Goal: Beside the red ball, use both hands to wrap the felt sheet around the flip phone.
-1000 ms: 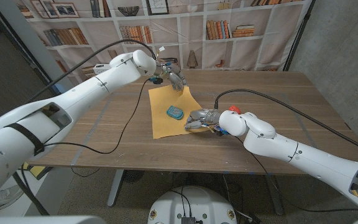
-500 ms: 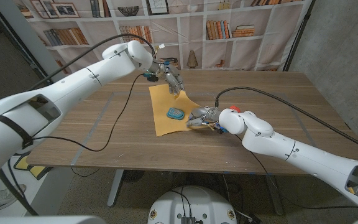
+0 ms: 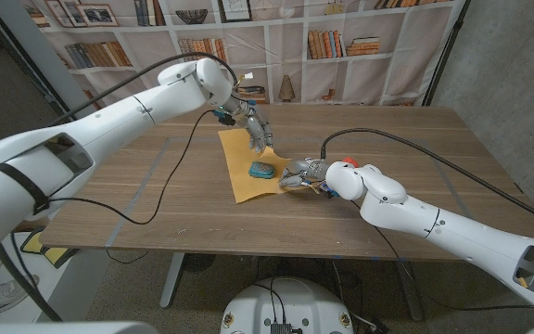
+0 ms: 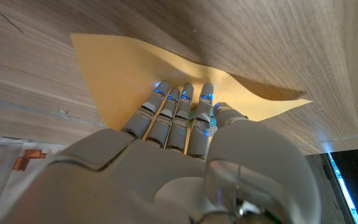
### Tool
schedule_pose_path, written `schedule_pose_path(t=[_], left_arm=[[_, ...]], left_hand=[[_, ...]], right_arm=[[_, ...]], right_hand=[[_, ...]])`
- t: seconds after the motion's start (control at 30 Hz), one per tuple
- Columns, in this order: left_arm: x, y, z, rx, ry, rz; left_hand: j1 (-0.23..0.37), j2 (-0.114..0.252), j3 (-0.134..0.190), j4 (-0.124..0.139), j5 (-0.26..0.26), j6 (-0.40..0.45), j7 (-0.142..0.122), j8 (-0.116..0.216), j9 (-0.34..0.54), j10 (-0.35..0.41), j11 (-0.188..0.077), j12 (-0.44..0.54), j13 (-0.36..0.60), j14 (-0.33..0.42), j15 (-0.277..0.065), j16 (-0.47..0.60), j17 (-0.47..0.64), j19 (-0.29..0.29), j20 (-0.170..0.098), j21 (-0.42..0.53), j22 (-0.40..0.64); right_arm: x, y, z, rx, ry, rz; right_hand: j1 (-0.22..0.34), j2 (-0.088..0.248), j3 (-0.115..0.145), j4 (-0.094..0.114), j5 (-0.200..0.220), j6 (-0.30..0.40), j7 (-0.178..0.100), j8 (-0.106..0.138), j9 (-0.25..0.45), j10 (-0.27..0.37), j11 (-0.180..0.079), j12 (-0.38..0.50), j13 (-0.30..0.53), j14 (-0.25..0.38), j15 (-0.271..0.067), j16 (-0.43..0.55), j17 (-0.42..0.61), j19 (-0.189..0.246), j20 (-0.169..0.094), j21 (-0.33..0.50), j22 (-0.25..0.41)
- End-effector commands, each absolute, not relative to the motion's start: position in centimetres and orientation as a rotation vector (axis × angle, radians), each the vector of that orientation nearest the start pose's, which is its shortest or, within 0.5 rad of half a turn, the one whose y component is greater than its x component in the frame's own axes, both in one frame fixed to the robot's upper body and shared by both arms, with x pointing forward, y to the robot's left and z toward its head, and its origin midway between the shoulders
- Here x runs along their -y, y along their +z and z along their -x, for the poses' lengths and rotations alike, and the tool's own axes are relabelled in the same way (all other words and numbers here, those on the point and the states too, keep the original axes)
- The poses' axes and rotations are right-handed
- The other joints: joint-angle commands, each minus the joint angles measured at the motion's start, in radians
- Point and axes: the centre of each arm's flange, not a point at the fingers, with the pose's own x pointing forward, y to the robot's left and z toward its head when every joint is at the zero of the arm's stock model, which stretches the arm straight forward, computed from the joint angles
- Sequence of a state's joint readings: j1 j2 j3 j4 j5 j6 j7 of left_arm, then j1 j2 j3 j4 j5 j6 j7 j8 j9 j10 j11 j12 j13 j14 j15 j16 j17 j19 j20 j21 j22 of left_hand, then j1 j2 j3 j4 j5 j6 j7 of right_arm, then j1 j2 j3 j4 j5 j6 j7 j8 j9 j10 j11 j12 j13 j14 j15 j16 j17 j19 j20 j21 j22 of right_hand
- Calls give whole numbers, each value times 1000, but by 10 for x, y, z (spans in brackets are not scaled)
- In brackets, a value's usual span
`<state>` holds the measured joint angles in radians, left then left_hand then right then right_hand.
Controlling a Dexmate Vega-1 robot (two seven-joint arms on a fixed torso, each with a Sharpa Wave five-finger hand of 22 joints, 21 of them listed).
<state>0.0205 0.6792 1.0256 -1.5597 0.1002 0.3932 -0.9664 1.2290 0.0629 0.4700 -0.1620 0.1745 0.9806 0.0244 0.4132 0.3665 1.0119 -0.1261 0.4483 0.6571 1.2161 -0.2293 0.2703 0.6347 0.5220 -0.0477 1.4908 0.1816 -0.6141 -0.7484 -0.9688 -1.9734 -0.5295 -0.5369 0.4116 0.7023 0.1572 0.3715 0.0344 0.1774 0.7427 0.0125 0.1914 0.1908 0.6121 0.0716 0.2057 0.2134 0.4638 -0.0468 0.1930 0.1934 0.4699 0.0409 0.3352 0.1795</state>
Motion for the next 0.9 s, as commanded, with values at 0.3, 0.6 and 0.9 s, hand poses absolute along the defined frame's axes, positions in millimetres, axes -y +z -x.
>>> schedule_pose_path(t=[0.3, 0.6, 0.9], left_arm=[[-111, 104, -617, -235, -911, -1765], [-101, 67, -632, -371, -965, -1883], [-97, 54, -639, -293, -776, -2002]], left_hand=[[-9, -29, 33, -4, 5, 25, 11, -16, -1, 41, -32, -11, 64, 43, -2, -55, -112, 81, -62, 35, 2], [-12, -34, 41, -3, 5, 26, 7, -21, -3, 42, -37, -13, 66, 46, -5, -64, -139, 97, -74, 34, -2], [-20, -34, 48, 1, 3, 28, 1, -24, -1, 41, -44, -18, 66, 50, -6, -67, -161, 110, -81, 26, -6]], right_arm=[[99, -43, -572, 308, 372, 1564], [103, -36, -574, 300, 335, 1558], [110, -16, -566, 308, 387, 1495]], right_hand=[[-6, 2, 9, -4, 7, -15, 0, -5, 3, -10, 8, -1, 2, -11, 4, 0, 6, -10, -2, -7, 3], [5, 5, 15, -26, 9, -22, 2, -4, 3, -34, 11, -7, 2, -9, 17, 8, 12, -17, 13, -14, 3], [44, -55, 27, -101, 10, -67, -13, -7, 3, -84, -2, -15, 3, -7, 28, 4, 0, -17, 50, -23, 3]])
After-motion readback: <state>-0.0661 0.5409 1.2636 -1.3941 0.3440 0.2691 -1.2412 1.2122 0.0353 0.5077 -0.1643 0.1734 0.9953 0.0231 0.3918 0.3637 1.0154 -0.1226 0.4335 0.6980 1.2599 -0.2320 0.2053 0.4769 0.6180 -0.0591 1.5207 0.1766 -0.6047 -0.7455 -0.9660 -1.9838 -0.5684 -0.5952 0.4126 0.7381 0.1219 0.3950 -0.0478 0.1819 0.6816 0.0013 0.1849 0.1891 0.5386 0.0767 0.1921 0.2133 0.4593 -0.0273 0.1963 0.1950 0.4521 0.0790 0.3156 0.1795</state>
